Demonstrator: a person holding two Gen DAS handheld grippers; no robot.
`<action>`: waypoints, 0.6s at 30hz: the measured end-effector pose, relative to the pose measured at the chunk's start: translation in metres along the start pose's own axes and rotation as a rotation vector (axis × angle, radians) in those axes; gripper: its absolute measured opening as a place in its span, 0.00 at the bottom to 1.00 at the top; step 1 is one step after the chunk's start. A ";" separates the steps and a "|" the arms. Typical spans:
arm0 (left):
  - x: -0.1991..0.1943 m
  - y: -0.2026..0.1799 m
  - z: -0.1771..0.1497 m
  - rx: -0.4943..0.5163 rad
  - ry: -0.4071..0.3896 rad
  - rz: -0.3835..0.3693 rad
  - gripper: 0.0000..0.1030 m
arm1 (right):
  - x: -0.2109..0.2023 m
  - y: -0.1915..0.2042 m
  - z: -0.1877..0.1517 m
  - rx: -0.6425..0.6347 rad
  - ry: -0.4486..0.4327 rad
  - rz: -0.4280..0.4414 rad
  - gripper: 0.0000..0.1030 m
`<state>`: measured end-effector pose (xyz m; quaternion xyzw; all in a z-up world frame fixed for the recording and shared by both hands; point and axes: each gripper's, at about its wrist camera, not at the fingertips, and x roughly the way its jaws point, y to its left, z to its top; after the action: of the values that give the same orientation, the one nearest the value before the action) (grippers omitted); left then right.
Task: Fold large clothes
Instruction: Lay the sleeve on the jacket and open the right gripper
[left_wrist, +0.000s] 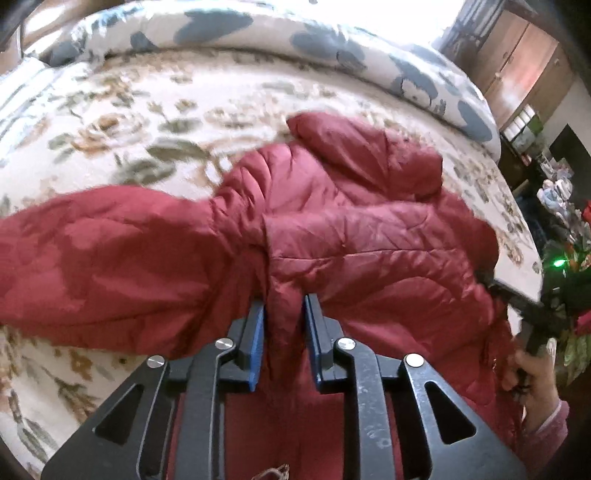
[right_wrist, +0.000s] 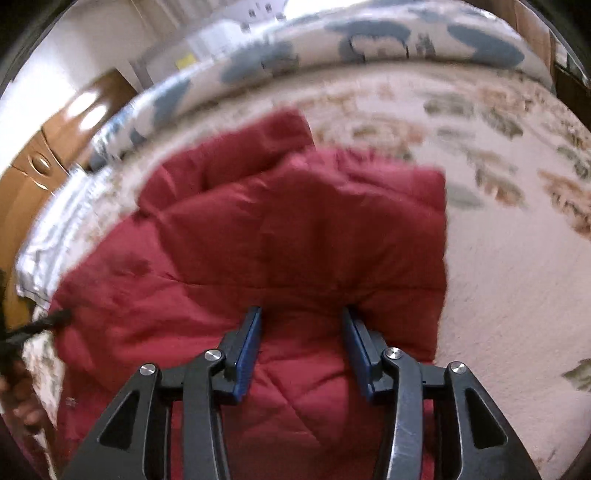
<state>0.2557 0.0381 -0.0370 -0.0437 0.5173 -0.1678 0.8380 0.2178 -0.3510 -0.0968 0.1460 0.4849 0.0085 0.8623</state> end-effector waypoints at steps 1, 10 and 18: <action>-0.011 0.000 0.001 0.000 -0.029 0.009 0.17 | 0.002 0.001 -0.003 0.004 -0.009 -0.002 0.44; -0.025 -0.038 0.002 0.072 -0.068 -0.060 0.17 | 0.002 0.004 -0.006 0.003 -0.023 -0.020 0.45; 0.053 -0.047 -0.014 0.055 0.086 0.018 0.17 | -0.008 0.013 -0.006 -0.010 -0.026 -0.054 0.45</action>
<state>0.2537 -0.0215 -0.0768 -0.0087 0.5484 -0.1761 0.8174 0.2097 -0.3381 -0.0894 0.1287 0.4774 -0.0143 0.8691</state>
